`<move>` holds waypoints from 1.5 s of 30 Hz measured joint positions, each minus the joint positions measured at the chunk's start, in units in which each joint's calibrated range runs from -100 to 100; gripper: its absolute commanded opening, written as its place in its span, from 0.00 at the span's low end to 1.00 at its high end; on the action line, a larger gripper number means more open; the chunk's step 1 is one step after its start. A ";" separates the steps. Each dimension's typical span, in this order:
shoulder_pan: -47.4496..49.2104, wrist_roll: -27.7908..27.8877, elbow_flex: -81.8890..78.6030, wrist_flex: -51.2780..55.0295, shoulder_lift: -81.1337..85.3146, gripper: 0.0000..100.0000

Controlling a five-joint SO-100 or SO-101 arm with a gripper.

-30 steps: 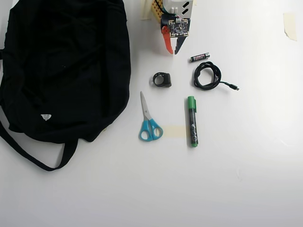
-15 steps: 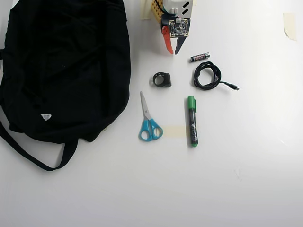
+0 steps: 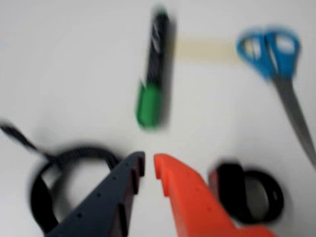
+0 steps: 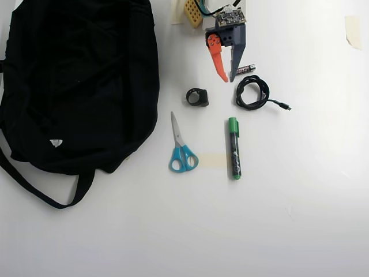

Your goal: Put the green marker into the black bag

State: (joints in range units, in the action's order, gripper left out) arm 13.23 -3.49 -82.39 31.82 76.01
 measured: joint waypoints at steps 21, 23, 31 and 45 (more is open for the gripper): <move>-4.85 -1.22 40.96 -22.16 -49.98 0.03; -5.36 -1.22 44.73 -23.62 -54.13 0.03; -6.17 -1.22 64.47 -24.13 -68.58 0.03; -6.25 2.98 90.02 -4.64 -75.88 0.03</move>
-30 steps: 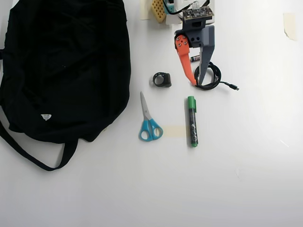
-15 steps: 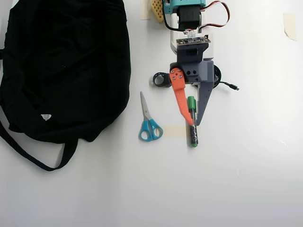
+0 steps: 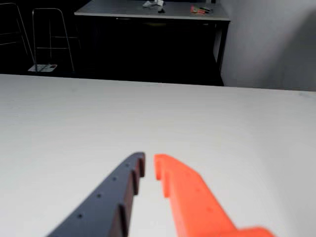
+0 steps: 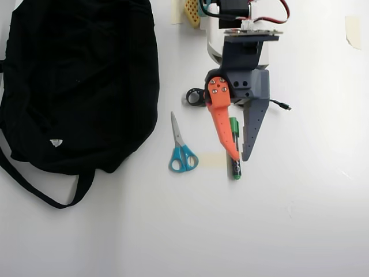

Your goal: Put the green marker into the black bag

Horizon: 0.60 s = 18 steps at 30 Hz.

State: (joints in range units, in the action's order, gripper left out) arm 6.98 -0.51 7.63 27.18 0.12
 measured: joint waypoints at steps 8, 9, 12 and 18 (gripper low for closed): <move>-0.07 0.00 0.24 1.03 -0.08 0.03; -0.07 0.00 0.24 1.03 -0.08 0.03; -0.07 0.00 0.24 1.03 -0.08 0.03; -0.07 0.00 0.24 1.03 -0.08 0.03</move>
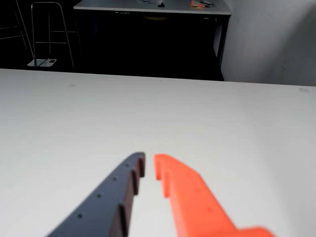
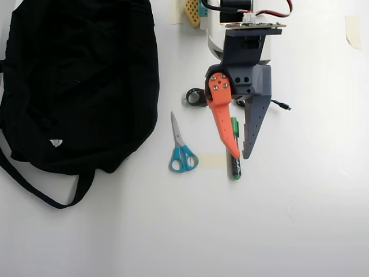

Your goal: Put the green marker into the black bag

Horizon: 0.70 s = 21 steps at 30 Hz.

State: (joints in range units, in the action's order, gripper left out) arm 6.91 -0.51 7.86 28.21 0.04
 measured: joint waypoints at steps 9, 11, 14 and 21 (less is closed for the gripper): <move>0.73 -0.05 0.00 3.86 0.00 0.02; 0.73 -0.20 0.00 8.50 0.00 0.02; 0.81 -2.44 0.00 15.97 0.00 0.02; 2.13 -5.57 0.79 32.29 0.00 0.02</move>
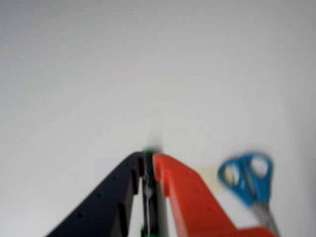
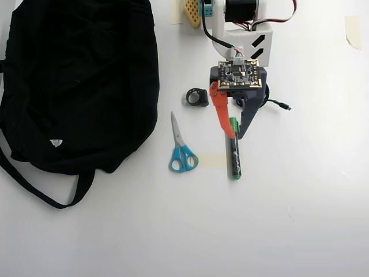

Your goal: Put the green marker into the black bag

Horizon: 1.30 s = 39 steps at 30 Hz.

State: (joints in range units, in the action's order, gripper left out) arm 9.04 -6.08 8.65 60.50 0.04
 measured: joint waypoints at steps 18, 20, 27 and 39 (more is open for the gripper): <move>3.38 0.00 1.49 24.73 0.00 0.02; 3.82 0.00 1.49 25.59 0.00 0.03; 5.29 0.00 1.49 25.93 0.00 0.03; 5.29 -0.10 1.49 25.93 0.00 0.03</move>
State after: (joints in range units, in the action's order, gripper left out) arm 14.33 -6.18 10.14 86.43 0.04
